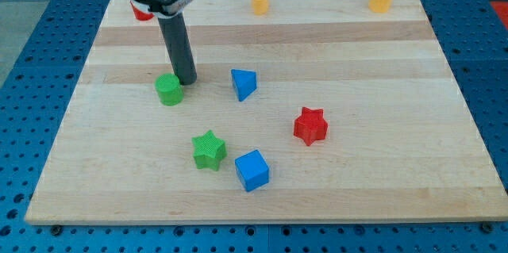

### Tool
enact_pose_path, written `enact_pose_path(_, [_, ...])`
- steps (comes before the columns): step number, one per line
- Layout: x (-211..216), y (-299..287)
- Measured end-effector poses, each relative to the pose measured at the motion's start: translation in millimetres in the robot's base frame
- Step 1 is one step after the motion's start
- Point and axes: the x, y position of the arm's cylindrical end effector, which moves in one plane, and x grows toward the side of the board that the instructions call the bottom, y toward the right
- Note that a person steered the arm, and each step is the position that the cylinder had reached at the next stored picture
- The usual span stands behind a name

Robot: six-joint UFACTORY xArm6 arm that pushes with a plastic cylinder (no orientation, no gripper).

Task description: Move the green circle slightly to the left

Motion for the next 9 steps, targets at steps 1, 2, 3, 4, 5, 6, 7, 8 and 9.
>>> enact_pose_path(1, [-6.7, 3.4])
enact_pose_path(2, [15.2, 32.4])
enact_pose_path(3, [38.3, 59.3])
enact_pose_path(4, [49.3, 34.0])
enact_pose_path(5, [27.1, -7.6])
enact_pose_path(6, [-14.8, -21.0])
enact_pose_path(7, [-28.5, -44.4])
enact_pose_path(8, [-20.1, -36.5])
enact_pose_path(9, [-19.0, 8.4])
